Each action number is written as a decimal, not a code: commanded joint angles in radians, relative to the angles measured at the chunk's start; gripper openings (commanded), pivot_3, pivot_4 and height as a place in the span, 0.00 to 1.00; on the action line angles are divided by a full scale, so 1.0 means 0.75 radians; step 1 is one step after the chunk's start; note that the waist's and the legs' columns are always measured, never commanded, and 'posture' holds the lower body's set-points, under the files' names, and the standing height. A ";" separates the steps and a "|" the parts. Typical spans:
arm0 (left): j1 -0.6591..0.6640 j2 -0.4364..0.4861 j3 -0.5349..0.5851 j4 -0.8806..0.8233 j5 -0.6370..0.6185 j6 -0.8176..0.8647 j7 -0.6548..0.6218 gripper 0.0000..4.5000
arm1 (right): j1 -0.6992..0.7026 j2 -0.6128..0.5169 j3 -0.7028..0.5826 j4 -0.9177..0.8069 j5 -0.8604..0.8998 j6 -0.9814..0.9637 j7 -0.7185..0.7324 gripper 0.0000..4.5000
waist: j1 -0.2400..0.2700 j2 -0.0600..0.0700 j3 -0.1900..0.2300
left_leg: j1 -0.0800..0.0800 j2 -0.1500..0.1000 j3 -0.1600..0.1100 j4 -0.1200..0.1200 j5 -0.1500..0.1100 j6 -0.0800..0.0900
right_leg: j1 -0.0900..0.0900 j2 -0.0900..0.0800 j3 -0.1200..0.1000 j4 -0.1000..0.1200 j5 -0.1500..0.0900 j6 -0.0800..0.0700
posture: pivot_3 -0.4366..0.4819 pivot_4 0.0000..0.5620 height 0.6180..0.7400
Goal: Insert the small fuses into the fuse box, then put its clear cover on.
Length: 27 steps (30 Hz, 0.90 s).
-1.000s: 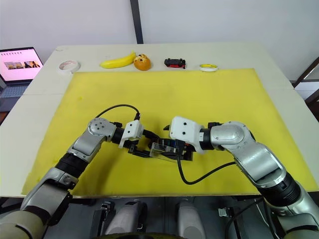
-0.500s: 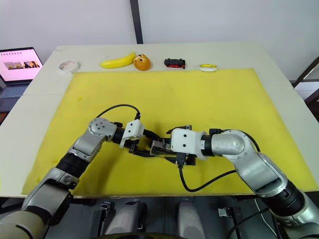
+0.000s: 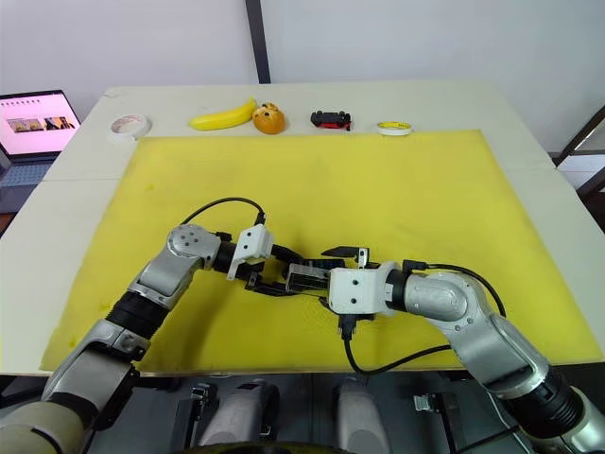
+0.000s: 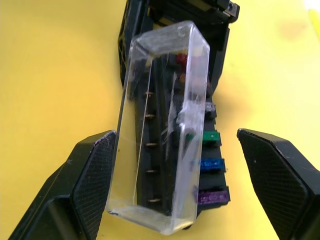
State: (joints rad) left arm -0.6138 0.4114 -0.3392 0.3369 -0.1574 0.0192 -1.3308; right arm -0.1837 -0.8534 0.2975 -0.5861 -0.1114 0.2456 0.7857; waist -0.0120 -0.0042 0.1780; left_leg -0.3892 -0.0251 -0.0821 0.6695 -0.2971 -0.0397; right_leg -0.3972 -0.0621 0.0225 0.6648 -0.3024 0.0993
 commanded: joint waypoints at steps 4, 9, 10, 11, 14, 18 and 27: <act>0.010 -0.001 0.003 -0.047 -0.008 0.022 -0.015 0.57 | 0.016 0.036 -0.065 0.011 -0.171 -0.121 -0.128 0.91 | -0.001 0.000 0.000 | 0.000 0.000 0.000 0.000 0.000 0.000 | 0.000 0.001 0.000 0.000 0.000 0.000 | 0.48 0.27 1.00; 0.010 0.000 0.001 -0.046 -0.008 0.023 -0.018 0.57 | 0.069 0.037 -0.068 0.025 -0.230 -0.212 -0.133 0.91 | -0.001 0.000 0.000 | 0.000 0.000 0.000 0.000 0.000 -0.001 | 0.000 0.001 0.000 0.000 0.000 0.000 | 0.48 0.27 1.00; 0.010 0.000 0.001 -0.045 -0.007 0.021 -0.019 0.57 | 0.078 0.040 -0.071 0.022 -0.225 -0.221 -0.130 0.91 | 0.000 0.000 0.000 | 0.000 0.000 0.000 0.000 0.000 -0.001 | 0.000 0.001 0.000 0.000 0.000 0.000 | 0.48 0.27 1.00; 0.009 0.001 0.000 -0.043 -0.005 0.017 -0.021 0.57 | 0.083 0.051 -0.078 0.011 -0.200 -0.217 -0.119 0.91 | 0.000 0.000 0.000 | 0.000 0.000 0.000 0.000 0.000 -0.001 | 0.000 0.001 0.000 0.000 0.000 0.000 | 0.48 0.27 1.00; 0.006 0.002 -0.002 -0.033 -0.001 0.006 -0.026 0.57 | 0.078 0.079 -0.108 -0.022 -0.098 -0.166 -0.065 0.91 | -0.001 0.000 0.000 | 0.000 0.000 0.000 0.000 0.000 -0.001 | 0.000 0.001 0.000 0.000 0.000 0.000 | 0.48 0.27 1.00; 0.003 -0.001 -0.002 -0.023 0.003 -0.005 -0.029 0.57 | 0.049 0.073 -0.123 -0.008 -0.059 -0.144 -0.012 0.91 | -0.001 0.000 0.000 | 0.000 0.000 0.000 0.000 0.000 -0.001 | 0.000 0.001 0.000 0.000 0.000 0.000 | 0.48 0.27 1.00; 0.006 0.000 -0.003 -0.020 0.008 -0.020 -0.029 0.57 | 0.024 0.099 -0.122 -0.018 -0.004 -0.127 0.054 0.91 | -0.001 0.000 0.000 | 0.000 0.000 0.000 0.000 0.001 -0.001 | 0.000 0.001 0.000 0.000 0.000 0.000 | 0.48 0.27 1.00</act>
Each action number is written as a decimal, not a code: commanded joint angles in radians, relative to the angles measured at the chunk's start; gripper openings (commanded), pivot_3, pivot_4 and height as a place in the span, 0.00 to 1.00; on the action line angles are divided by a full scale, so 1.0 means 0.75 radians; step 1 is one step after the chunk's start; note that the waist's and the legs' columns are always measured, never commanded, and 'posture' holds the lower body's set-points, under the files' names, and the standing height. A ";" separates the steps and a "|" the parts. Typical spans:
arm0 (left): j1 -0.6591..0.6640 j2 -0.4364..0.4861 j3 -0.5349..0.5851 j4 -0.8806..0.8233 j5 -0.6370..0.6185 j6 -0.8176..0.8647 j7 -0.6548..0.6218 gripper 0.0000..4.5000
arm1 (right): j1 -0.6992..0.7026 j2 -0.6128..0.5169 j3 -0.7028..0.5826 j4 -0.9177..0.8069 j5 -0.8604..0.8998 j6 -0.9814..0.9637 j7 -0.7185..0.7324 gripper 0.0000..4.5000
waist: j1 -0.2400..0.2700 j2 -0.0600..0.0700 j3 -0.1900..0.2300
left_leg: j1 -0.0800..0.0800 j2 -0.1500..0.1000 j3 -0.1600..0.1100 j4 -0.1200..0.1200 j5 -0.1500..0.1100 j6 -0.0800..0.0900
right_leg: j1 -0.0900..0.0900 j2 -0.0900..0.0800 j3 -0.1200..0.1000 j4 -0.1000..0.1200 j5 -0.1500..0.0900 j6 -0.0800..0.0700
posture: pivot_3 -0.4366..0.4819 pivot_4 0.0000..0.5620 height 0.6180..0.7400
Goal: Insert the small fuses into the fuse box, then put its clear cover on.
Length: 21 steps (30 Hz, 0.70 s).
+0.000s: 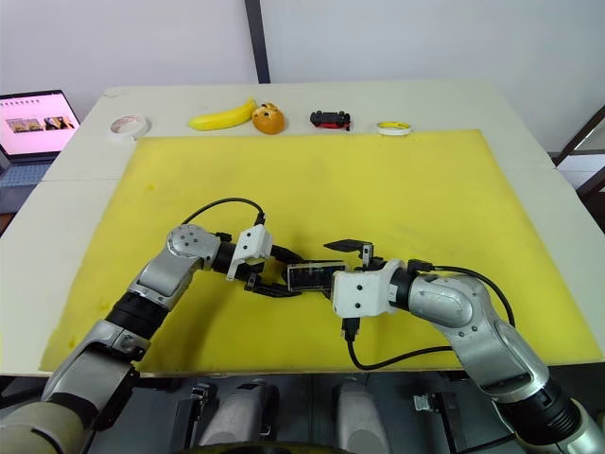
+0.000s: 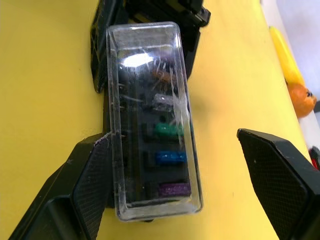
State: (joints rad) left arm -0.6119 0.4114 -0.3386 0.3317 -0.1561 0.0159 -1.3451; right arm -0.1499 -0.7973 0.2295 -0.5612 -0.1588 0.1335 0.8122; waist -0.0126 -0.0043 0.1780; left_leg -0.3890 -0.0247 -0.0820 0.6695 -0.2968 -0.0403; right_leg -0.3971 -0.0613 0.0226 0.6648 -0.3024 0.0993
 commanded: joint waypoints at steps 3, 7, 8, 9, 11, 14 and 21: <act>0.003 -0.001 -0.005 -0.012 0.009 -0.020 -0.011 0.57 | -0.030 0.025 -0.035 -0.052 0.071 0.047 0.035 0.91 | 0.000 0.000 0.000 | 0.000 0.000 0.000 0.000 0.000 0.000 | 0.000 0.000 0.000 0.000 0.000 0.000 | 0.48 0.27 1.00; 0.002 -0.002 -0.006 -0.011 0.011 -0.026 -0.012 0.57 | -0.045 0.027 -0.033 -0.051 0.087 0.069 0.048 0.79 | 0.000 0.000 0.000 | 0.000 0.000 0.000 0.000 0.000 0.000 | 0.000 0.000 0.000 0.000 0.000 0.000 | 0.48 0.27 1.00; 0.001 -0.003 -0.006 -0.011 0.012 -0.027 -0.013 0.57 | -0.048 0.028 -0.033 -0.052 0.090 0.075 0.050 0.74 | 0.000 0.000 0.000 | 0.000 0.000 0.000 0.000 0.000 0.000 | 0.000 0.000 0.000 0.000 0.000 0.000 | 0.48 0.27 1.00; 0.001 -0.003 -0.006 -0.010 0.012 -0.028 -0.014 0.57 | -0.056 0.029 -0.033 -0.055 0.094 0.089 0.052 0.62 | 0.000 0.000 0.000 | 0.000 0.000 0.000 0.000 0.000 0.000 | 0.000 0.000 0.000 0.000 0.000 0.000 | 0.48 0.27 1.00; 0.000 -0.003 -0.006 -0.009 0.012 -0.029 -0.014 0.57 | -0.069 0.028 -0.035 -0.063 0.103 0.112 0.061 0.43 | 0.000 0.000 0.000 | 0.000 0.000 0.000 0.000 0.000 0.000 | 0.000 0.000 0.000 0.000 0.000 0.000 | 0.48 0.27 1.00; 0.000 -0.001 -0.006 -0.009 0.014 -0.032 -0.015 0.57 | -0.090 0.018 -0.039 -0.098 0.141 0.177 0.099 0.43 | 0.000 0.000 0.000 | 0.000 0.000 0.000 0.000 0.000 -0.001 | 0.000 0.000 0.000 0.000 0.000 0.000 | 0.48 0.27 1.00; 0.013 0.010 -0.011 -0.010 0.027 -0.076 -0.023 0.57 | -0.286 -0.018 -0.071 -0.181 0.410 0.680 0.245 0.43 | -0.001 0.000 0.000 | 0.000 0.001 -0.001 0.000 0.001 -0.001 | 0.000 0.000 0.000 0.000 0.000 0.000 | 0.48 0.27 1.00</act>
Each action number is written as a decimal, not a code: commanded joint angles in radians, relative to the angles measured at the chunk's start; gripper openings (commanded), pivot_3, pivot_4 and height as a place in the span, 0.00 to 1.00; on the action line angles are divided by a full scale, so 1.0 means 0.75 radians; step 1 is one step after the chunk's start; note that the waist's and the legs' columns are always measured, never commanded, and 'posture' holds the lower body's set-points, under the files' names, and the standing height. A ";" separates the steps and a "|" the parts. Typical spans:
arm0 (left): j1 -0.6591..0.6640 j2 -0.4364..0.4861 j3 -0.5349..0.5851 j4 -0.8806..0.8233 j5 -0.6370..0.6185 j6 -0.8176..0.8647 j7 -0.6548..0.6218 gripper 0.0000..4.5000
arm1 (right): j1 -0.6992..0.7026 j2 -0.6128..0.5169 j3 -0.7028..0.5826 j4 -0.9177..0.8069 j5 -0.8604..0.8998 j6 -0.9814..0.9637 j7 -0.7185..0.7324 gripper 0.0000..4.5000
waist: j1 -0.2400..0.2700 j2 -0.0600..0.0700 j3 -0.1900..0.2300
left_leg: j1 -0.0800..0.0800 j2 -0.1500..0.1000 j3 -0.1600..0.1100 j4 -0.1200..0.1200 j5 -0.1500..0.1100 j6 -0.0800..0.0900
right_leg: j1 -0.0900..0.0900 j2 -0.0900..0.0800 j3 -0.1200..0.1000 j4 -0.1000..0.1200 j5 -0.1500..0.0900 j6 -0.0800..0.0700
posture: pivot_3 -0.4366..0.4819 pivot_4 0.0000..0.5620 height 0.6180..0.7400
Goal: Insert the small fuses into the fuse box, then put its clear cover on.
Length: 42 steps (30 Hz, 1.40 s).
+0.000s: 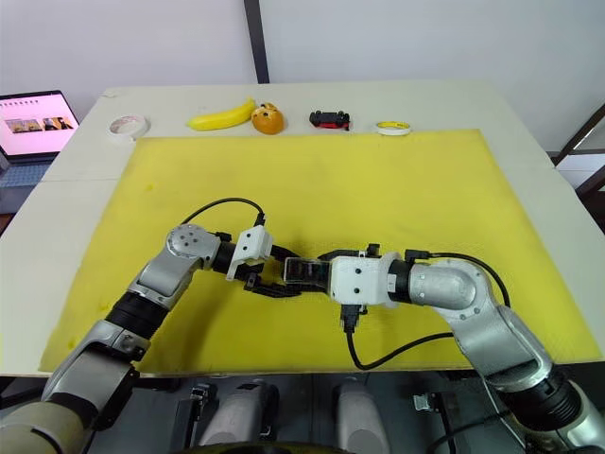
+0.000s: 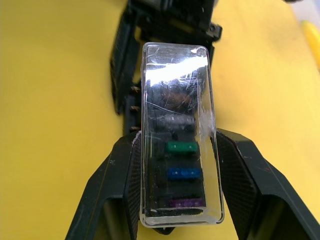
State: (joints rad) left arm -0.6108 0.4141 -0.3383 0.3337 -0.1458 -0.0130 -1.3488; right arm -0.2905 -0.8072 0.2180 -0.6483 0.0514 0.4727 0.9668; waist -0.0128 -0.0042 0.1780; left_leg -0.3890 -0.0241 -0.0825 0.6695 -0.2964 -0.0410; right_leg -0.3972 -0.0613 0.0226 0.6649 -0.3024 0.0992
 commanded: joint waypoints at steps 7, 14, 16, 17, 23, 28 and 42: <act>0.014 0.001 -0.012 -0.012 0.018 -0.052 -0.012 0.57 | -0.312 -0.050 0.030 -0.014 0.249 0.510 0.097 0.43 | 0.000 0.000 0.000 | 0.000 0.000 -0.001 0.000 0.000 0.000 | 0.000 0.000 0.000 0.000 0.000 0.000 | 0.48 0.27 1.00; 0.017 -0.005 -0.010 -0.019 0.019 -0.047 0.001 0.57 | -0.358 -0.066 0.099 0.021 0.266 0.574 0.085 0.43 | 0.000 0.000 0.000 | 0.000 0.000 0.000 0.000 0.000 0.000 | -0.001 -0.001 0.000 0.000 0.000 0.000 | 0.48 0.27 1.00; 0.017 -0.005 -0.010 -0.021 0.018 -0.044 0.003 0.57 | -0.355 -0.074 0.134 0.050 0.223 0.535 0.065 0.43 | 0.000 0.000 0.000 | 0.000 0.000 0.000 0.000 0.000 0.000 | -0.001 -0.001 0.000 0.000 0.000 0.000 | 0.48 0.27 1.00; 0.018 -0.005 -0.009 -0.023 0.018 -0.043 0.003 0.57 | -0.354 -0.076 0.146 0.064 0.204 0.517 0.055 0.43 | 0.000 0.000 0.000 | 0.000 0.000 0.000 0.000 0.000 0.000 | -0.001 -0.001 0.000 0.000 0.000 0.000 | 0.48 0.27 1.00; 0.021 -0.001 -0.009 -0.028 0.016 -0.039 0.000 0.57 | -0.363 -0.073 0.159 0.097 0.191 0.482 0.049 0.43 | 0.000 0.000 0.000 | 0.000 0.000 0.000 0.000 0.000 0.000 | -0.001 0.000 0.000 0.000 0.000 0.000 | 0.48 0.27 1.00; 0.020 -0.001 -0.008 -0.027 0.015 -0.041 0.000 0.57 | -0.372 -0.079 0.167 0.124 0.189 0.456 0.065 0.43 | 0.000 0.000 0.000 | 0.000 0.000 0.000 0.000 0.000 0.000 | -0.001 0.000 0.000 0.000 0.000 0.000 | 0.48 0.27 1.00; 0.019 0.000 -0.006 -0.030 0.015 -0.037 -0.001 0.57 | -0.354 -0.103 0.180 0.106 0.202 0.479 0.093 0.43 | 0.000 0.000 0.000 | 0.000 0.000 0.000 0.000 0.000 0.000 | -0.001 -0.001 0.000 0.000 0.000 0.000 | 0.48 0.27 1.00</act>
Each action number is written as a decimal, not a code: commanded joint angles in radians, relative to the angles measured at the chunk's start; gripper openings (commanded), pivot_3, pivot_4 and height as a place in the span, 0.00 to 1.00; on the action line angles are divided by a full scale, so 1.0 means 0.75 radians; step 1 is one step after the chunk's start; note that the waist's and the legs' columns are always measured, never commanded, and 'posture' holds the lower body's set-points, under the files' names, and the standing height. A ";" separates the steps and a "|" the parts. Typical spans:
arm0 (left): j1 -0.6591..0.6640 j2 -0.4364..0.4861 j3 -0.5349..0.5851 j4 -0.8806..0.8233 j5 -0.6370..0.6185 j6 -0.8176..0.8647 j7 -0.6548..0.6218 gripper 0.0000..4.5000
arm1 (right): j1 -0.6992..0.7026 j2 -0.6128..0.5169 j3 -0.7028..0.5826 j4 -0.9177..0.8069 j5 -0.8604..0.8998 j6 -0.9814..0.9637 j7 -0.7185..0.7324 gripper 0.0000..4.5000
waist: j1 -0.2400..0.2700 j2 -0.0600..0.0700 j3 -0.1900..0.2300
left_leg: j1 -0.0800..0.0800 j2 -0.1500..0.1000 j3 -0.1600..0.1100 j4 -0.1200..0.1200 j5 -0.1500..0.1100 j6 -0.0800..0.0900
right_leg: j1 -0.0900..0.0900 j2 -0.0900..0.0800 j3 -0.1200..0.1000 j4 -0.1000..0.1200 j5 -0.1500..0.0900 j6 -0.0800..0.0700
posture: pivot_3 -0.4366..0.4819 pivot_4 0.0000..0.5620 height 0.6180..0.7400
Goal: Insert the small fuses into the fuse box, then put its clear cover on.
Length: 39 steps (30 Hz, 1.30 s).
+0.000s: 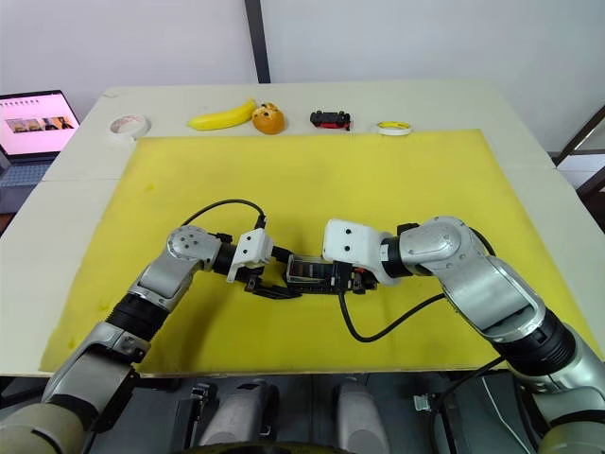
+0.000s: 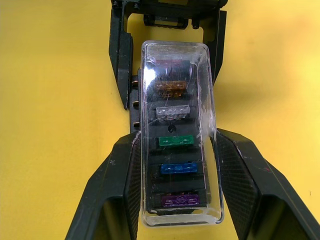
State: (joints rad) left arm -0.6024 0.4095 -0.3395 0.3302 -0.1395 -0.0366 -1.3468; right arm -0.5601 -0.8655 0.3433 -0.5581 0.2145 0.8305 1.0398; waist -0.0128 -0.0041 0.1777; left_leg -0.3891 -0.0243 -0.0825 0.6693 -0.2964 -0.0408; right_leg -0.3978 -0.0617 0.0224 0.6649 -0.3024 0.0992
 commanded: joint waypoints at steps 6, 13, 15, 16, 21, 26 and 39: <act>0.006 0.005 -0.004 -0.030 0.005 -0.001 -0.002 0.57 | 0.006 -0.015 0.008 -0.021 -0.014 0.004 -0.016 0.43 | 0.000 0.000 0.000 | 0.000 0.000 0.000 0.000 0.000 0.000 | 0.000 0.000 0.000 0.000 0.000 0.000 | 0.48 0.27 1.00; 0.009 0.005 -0.005 -0.030 0.005 -0.002 -0.002 0.57 | -0.007 0.000 -0.023 -0.036 -0.009 0.007 -0.049 0.88 | 0.000 0.000 0.000 | 0.000 0.000 0.000 0.000 0.000 0.000 | 0.000 0.000 0.000 0.000 0.000 0.000 | 0.48 0.27 1.00; 0.010 0.005 -0.006 -0.031 0.005 -0.002 -0.002 0.57 | -0.004 -0.005 -0.023 -0.032 -0.020 -0.005 -0.060 0.88 | 0.000 0.000 0.000 | 0.000 0.000 0.000 0.000 0.000 0.000 | 0.000 0.000 0.000 0.000 0.000 0.000 | 0.48 0.27 1.00; 0.011 0.005 -0.006 -0.032 0.005 -0.001 -0.002 0.57 | -0.003 -0.008 -0.021 -0.030 -0.025 -0.012 -0.063 0.88 | 0.000 0.000 0.000 | 0.000 0.000 0.000 0.000 0.000 0.000 | 0.000 0.000 0.000 0.000 0.000 0.000 | 0.48 0.27 1.00; 0.013 0.004 -0.007 -0.033 0.003 -0.001 -0.004 0.57 | -0.004 -0.010 -0.027 -0.029 -0.041 -0.040 -0.082 0.88 | 0.000 0.000 0.000 | 0.000 0.000 0.000 0.000 0.000 0.000 | 0.000 0.000 0.000 0.000 0.000 0.000 | 0.48 0.27 1.00; 0.014 0.003 -0.006 -0.032 0.002 -0.003 -0.004 0.57 | 0.024 -0.004 -0.090 -0.061 0.008 -0.098 -0.063 0.88 | 0.000 0.000 0.000 | 0.000 0.000 0.000 0.000 0.000 0.000 | 0.000 0.000 0.000 0.000 0.000 0.000 | 0.48 0.27 1.00; 0.001 0.005 -0.003 -0.018 0.001 -0.004 -0.012 0.57 | 0.254 0.259 -0.459 -0.045 0.459 -0.049 -0.148 0.67 | 0.001 0.000 0.000 | 0.000 0.000 0.000 0.000 0.000 0.000 | 0.000 0.000 0.000 0.000 0.000 0.000 | 0.48 0.27 1.00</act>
State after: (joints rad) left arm -0.6004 0.4129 -0.3373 0.3292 -0.1414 -0.0344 -1.3471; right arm -0.3711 -0.6886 0.0167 -0.5950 0.5270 0.8046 0.9407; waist -0.0122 -0.0042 0.1776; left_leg -0.3893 -0.0241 -0.0827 0.6692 -0.2964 -0.0409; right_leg -0.3977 -0.0616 0.0224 0.6652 -0.3024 0.0992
